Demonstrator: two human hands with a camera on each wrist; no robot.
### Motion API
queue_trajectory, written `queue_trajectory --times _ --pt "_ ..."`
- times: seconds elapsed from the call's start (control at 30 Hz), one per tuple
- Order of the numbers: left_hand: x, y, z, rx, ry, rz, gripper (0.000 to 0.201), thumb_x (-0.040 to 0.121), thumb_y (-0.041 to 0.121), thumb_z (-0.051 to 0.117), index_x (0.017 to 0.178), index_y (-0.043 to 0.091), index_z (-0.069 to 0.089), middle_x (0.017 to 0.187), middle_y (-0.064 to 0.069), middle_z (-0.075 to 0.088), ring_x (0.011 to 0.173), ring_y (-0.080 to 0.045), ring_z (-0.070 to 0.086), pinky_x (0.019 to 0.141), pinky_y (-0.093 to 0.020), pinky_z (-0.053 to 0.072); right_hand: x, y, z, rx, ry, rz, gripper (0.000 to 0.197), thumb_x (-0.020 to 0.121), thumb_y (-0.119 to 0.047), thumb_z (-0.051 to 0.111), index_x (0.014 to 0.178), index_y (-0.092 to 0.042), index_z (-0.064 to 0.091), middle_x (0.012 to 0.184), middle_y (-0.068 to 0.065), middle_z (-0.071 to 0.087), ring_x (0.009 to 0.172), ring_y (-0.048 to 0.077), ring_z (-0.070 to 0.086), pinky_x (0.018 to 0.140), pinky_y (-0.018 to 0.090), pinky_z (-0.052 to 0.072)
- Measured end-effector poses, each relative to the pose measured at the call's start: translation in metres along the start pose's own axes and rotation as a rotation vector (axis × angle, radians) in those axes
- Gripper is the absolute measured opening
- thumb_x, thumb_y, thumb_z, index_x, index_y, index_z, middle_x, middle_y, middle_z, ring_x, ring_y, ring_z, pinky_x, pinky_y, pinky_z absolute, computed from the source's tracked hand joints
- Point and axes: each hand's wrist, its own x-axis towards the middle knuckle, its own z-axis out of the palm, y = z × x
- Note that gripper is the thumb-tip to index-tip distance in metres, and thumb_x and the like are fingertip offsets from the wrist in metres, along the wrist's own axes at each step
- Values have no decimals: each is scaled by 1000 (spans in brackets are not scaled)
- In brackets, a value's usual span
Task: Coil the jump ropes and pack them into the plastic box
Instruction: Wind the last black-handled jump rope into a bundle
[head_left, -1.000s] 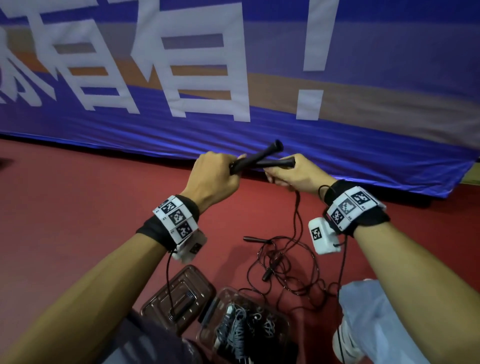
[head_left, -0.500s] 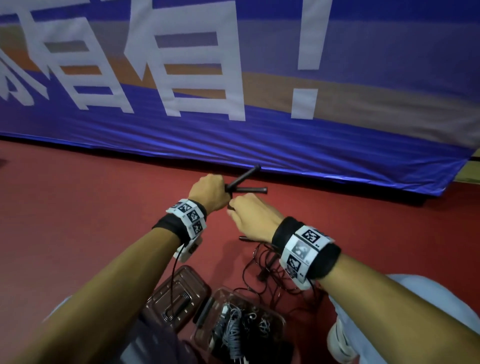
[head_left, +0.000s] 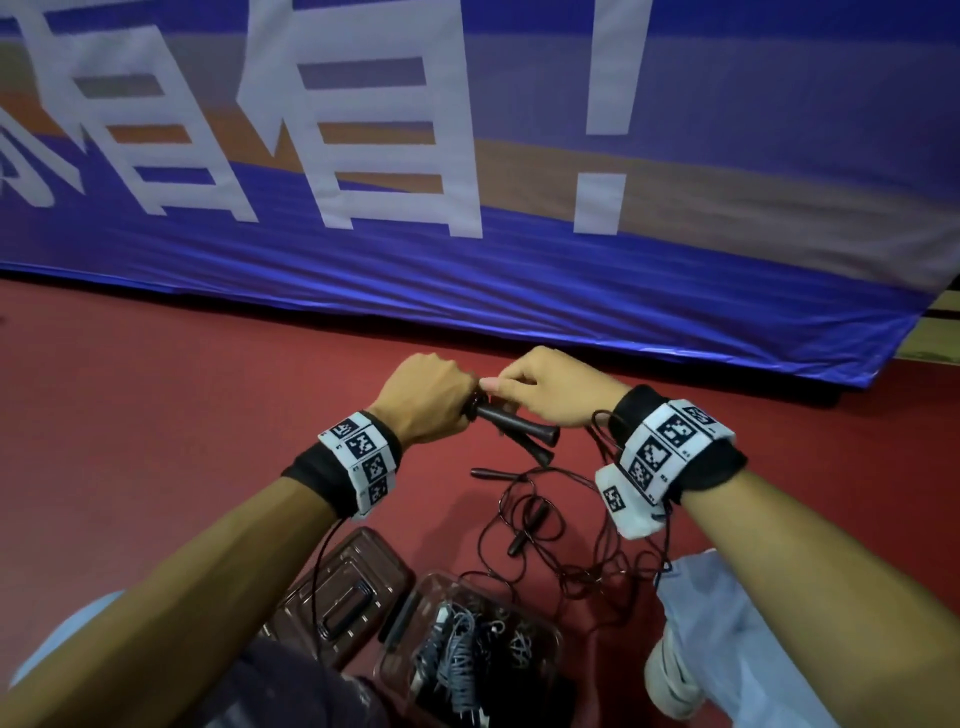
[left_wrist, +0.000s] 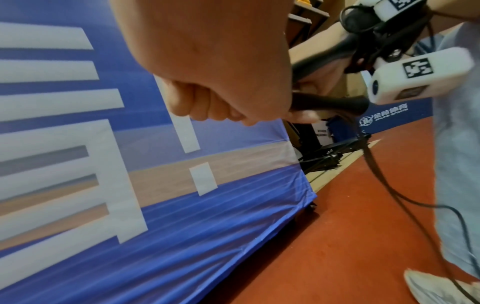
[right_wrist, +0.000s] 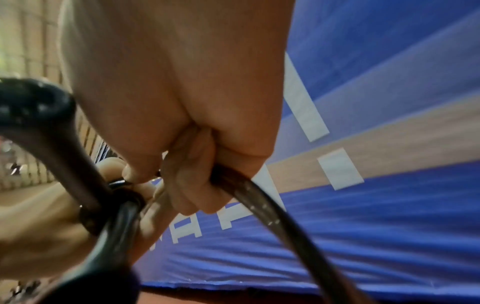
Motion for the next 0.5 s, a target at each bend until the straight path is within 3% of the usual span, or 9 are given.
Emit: queue_trajectory --times 0.07,0.13,0.2,0.27,0.4,0.5 --pt "0 -10 -8 -59 140 -7 27 93 37 48 87 16 63 84 -7 72 75 -37 68 63 -38 50 -5 -11 -6 175 -48 -11 55 106 -53 44 83 -17 80 63 2 71 51 20 47 53 33 38" --pt "0 -19 -14 -122 330 9 39 97 39 42 73 14 60 68 -7 68 60 -36 66 51 -36 48 -7 -20 -9 418 -106 3 57 109 -46 39 96 -6 79 59 -2 69 44 14 38 49 29 32" --pt "-2 -27 -16 -161 506 32 44 97 40 42 65 14 55 57 -4 62 48 -32 62 43 -31 41 -4 -23 -7 662 -172 0 56 110 -44 37 108 -1 73 77 1 76 40 7 32 40 21 25" --pt "-5 -34 -18 -208 602 26 42 95 42 45 66 13 56 56 -3 62 46 -32 60 42 -31 41 2 -24 -3 863 -208 -5 54 108 -47 38 110 -3 70 91 9 76 43 6 31 39 19 19" --pt "-5 -38 -30 -361 697 -116 43 95 44 47 65 15 58 51 -6 58 46 -38 56 44 -33 40 4 -29 3 1260 -252 8 45 102 -45 44 112 -4 59 81 9 57 45 3 35 46 19 17" --pt "0 -31 -40 -466 600 -306 46 96 39 52 56 17 49 51 -11 54 54 -44 51 51 -34 31 6 -35 8 1423 -292 -10 29 109 -33 32 101 -16 54 69 -3 56 42 4 23 43 17 12"
